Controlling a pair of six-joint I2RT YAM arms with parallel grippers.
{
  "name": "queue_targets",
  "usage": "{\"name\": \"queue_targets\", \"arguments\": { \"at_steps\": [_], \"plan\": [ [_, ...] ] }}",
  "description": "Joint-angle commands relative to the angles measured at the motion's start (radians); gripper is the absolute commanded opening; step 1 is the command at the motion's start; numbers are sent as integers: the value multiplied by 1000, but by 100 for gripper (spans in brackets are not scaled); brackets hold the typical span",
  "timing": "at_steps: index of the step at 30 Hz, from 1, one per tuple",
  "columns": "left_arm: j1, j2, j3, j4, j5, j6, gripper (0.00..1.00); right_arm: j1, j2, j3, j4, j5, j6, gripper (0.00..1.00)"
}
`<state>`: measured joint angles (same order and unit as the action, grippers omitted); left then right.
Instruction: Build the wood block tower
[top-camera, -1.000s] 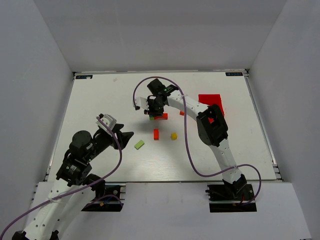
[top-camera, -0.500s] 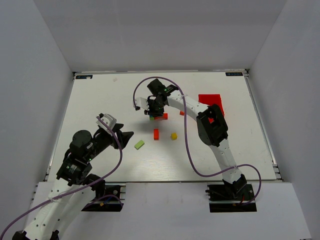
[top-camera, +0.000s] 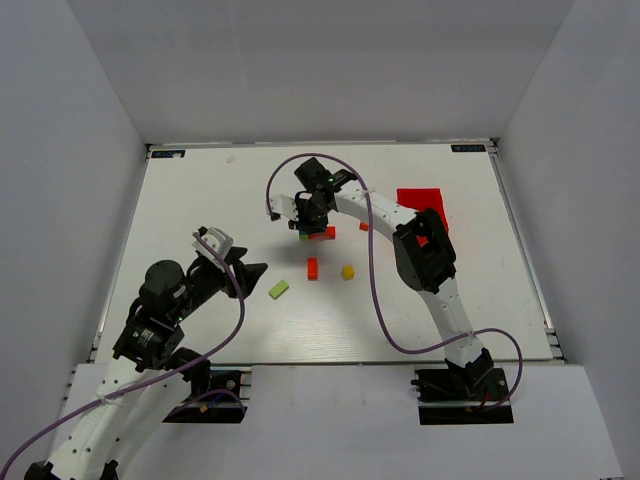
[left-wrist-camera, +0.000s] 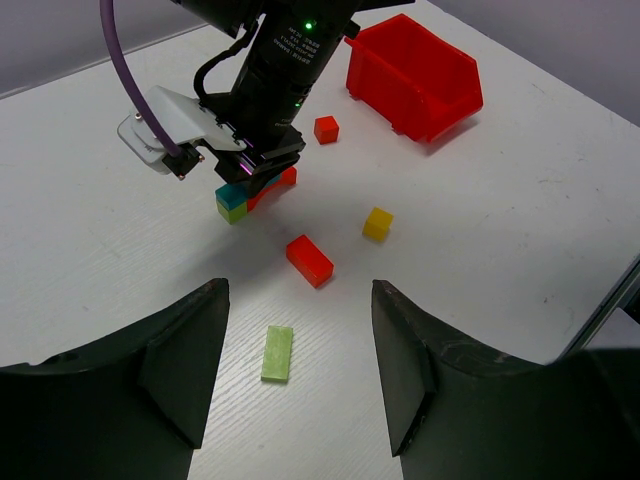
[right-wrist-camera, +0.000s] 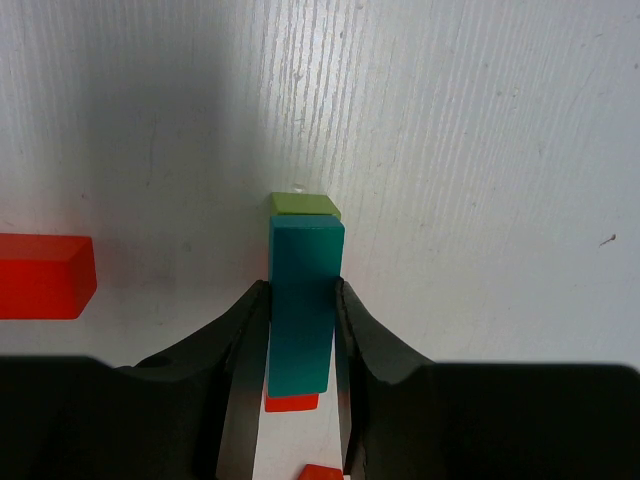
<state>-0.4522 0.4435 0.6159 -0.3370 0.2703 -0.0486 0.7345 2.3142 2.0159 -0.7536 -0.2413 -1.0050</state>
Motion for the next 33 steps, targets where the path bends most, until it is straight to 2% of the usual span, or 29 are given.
{"name": "queue_targets", "arguments": {
  "at_steps": [1,13,19,20,29,31,32,33],
  "plan": [
    [7,3,13,-5,7,4,69,2,14,35,-9,-6,3,27],
    [7,3,13,-5,7,4,69,3,19,32,10,4,8,36],
    [7,3,13,-5,7,4,69,2,17,29,10,7,9,44],
    [7,3,13,-5,7,4,69,0,17,29,13,7,9,48],
    [7,3,13,-5,7,4,69,3,4,21,16,4,11,63],
    [7,3,13,-5,7,4,69,2,-2,20,14,-7,9,71],
    [7,3,13,-5,7,4,69,0,-18,20,17,-10,11,71],
    [7,3,13,-5,7,4,69,0,-22,17,17,-13,11,81]
  ]
}}
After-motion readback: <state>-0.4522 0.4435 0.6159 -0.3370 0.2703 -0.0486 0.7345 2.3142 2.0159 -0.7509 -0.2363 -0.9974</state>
